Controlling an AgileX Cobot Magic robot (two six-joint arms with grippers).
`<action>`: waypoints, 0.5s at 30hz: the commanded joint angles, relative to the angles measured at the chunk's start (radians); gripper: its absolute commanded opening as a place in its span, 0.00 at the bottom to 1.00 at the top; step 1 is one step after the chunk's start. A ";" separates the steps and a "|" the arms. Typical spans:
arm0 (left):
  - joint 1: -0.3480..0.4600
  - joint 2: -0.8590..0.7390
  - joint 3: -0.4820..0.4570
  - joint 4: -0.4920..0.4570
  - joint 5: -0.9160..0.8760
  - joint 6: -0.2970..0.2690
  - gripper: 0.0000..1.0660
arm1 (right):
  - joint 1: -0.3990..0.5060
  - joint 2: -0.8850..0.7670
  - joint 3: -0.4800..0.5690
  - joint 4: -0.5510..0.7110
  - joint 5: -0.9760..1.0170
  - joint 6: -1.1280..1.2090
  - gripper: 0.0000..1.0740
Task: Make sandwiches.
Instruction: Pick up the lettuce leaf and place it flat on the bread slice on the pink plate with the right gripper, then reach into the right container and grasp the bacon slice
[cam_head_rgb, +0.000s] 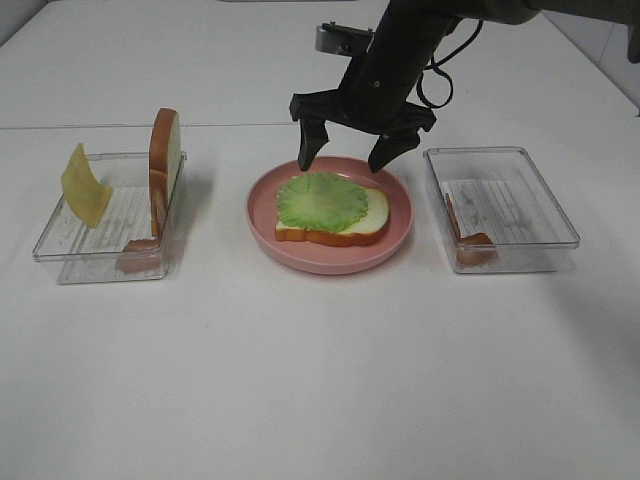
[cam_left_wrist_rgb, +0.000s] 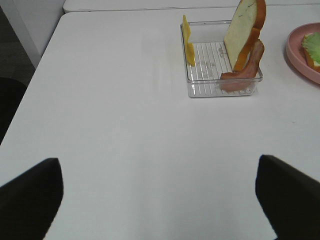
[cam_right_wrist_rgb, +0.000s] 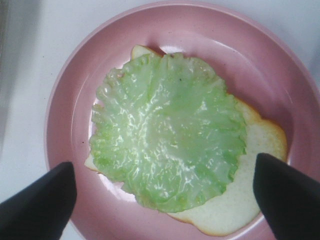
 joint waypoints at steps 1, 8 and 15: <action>0.003 -0.014 0.000 0.001 -0.008 0.000 0.96 | -0.003 -0.027 -0.003 -0.009 -0.003 0.006 0.92; 0.003 -0.014 0.000 0.001 -0.008 0.000 0.96 | -0.003 -0.097 -0.003 -0.088 0.088 0.009 0.92; 0.003 -0.014 0.000 0.001 -0.008 0.000 0.96 | -0.004 -0.128 0.000 -0.238 0.255 0.051 0.92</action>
